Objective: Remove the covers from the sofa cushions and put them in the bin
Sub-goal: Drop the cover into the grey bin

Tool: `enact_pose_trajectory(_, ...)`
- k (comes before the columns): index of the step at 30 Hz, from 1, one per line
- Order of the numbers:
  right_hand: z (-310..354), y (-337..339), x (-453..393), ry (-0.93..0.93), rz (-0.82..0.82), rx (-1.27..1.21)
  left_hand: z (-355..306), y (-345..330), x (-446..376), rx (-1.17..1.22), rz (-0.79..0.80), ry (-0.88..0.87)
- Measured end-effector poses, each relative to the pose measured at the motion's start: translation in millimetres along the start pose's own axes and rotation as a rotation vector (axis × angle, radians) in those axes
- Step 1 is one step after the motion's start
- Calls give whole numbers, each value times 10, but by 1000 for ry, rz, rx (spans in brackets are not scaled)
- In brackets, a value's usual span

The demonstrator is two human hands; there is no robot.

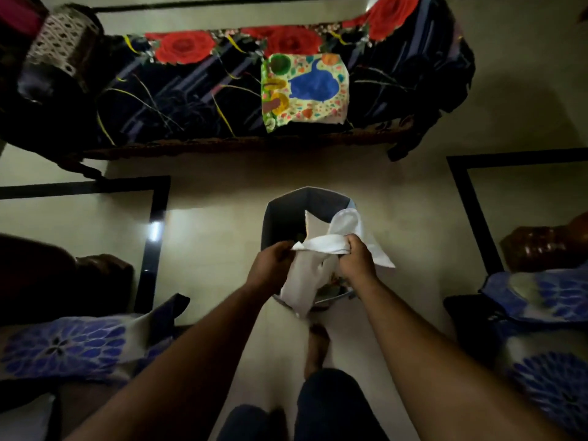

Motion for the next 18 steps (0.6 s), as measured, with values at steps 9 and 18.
enact_pose_trajectory(9,-108,-417,-895,-182,299,94,419,-528,-800,25,318,177)
enact_pose_trajectory(18,1211,-285,-1355,-187,198,-223,-197,490,-1991,37,385,-34)
Point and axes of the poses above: each hand's wrist, its own x-axis away from the middle knuckle, its own y-axis out of the back of the hand, z = x × y, the point moved 6 cm from there along -x, towards the middle knuckle, and after that the axes turned 9 degrees about -y, right-handed, at the moved point
